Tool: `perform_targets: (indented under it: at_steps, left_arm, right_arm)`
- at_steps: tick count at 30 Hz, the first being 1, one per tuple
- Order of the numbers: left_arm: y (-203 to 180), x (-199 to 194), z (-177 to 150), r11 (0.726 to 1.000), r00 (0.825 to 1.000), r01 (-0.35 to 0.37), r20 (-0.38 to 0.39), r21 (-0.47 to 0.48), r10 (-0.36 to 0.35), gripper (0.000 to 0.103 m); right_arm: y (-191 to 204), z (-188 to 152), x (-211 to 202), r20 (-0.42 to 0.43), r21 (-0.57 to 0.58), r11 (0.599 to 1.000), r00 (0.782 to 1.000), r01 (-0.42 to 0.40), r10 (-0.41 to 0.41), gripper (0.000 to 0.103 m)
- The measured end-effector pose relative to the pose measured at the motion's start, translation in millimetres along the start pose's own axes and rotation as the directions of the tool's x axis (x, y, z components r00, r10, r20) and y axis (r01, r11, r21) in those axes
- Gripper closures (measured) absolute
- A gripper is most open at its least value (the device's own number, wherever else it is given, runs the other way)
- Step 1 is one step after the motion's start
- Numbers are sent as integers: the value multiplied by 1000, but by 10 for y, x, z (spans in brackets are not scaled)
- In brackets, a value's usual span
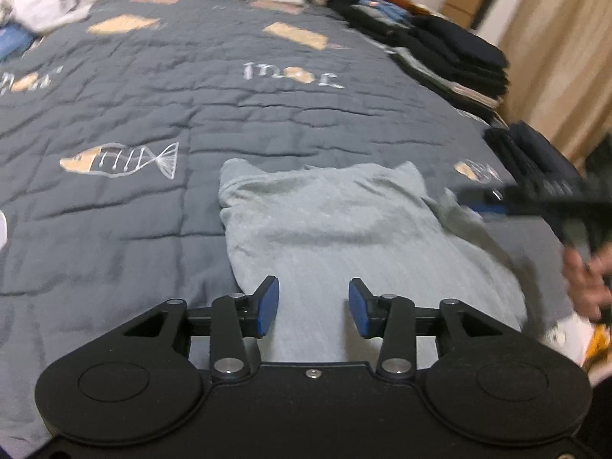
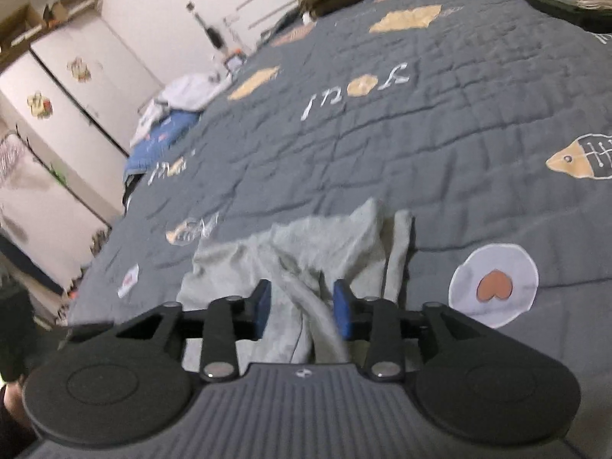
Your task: Fold clothes
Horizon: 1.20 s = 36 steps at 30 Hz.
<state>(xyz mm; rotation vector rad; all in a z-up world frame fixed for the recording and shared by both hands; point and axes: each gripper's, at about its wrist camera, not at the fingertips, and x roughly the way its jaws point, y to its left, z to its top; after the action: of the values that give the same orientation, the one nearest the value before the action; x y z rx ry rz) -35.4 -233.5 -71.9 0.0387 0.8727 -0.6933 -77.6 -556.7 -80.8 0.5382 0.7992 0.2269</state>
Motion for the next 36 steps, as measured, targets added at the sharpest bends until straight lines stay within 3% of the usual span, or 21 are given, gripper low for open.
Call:
perform_targets:
  at_steps: [4,7,11,15,19,21,22,23,24,25,28,33,35,36]
  left_arm:
    - [-274,-188,-141,986,1000,1,-7,168,0,62]
    - [-448,-288,-296,973,1000,8,-22,231,-3,62]
    - [-645,-376,-604,938,999,-17,-41,346,33,52]
    - [-776,-369,-876,873,994,-56,-52,484,93,51]
    - [-890,-302,-1089,788,984,-102,-53,608,168,50]
    - [-947,-269,-1196,737,978,-121,-49,664,204,50]
    - [-956,-241,-1232,717,973,-136,-42,683,225,51]
    - [-939,-203,-1252,704,969,-149,-41,694,245,55]
    - [-916,-164,-1271,693,963,-156,-46,704,264,77]
    - [-882,-162,-1270,693,960,-161,-53,703,276,93]
    - [-761,-231,-1231,715,951,-171,-75,678,299,96]
    - [-559,-347,-1165,749,936,-190,-114,635,334,95]
    - [-543,-425,-1134,770,946,-184,-104,611,308,92]
    - [-556,-472,-1118,783,955,-175,-92,596,283,85]
  right_arm:
    - [-2,7,52,-32,-9,1000,999,-1,0,65]
    - [41,-20,50,-44,-29,1000,999,-7,5,64]
    - [68,-54,27,-53,-36,999,999,-10,8,61]
    - [100,-97,79,-65,-46,999,998,3,-6,60]
    - [145,-157,133,-62,-65,998,998,20,-24,61]
    - [148,-182,136,-46,-64,997,998,35,-38,67]
    - [137,-186,144,-47,-54,998,998,43,-45,75]
    - [119,-183,144,-47,-43,998,998,50,-52,80]
    - [96,-176,141,-45,-30,998,997,57,-58,91]
    - [68,-165,122,-32,-12,998,997,68,-68,96]
    - [-22,-122,35,23,51,993,994,102,-104,99]
    - [-17,-85,18,28,46,994,994,103,-104,100]
    - [50,-91,43,0,12,996,996,86,-86,97]
    - [83,-93,56,-14,-5,997,997,78,-78,94]
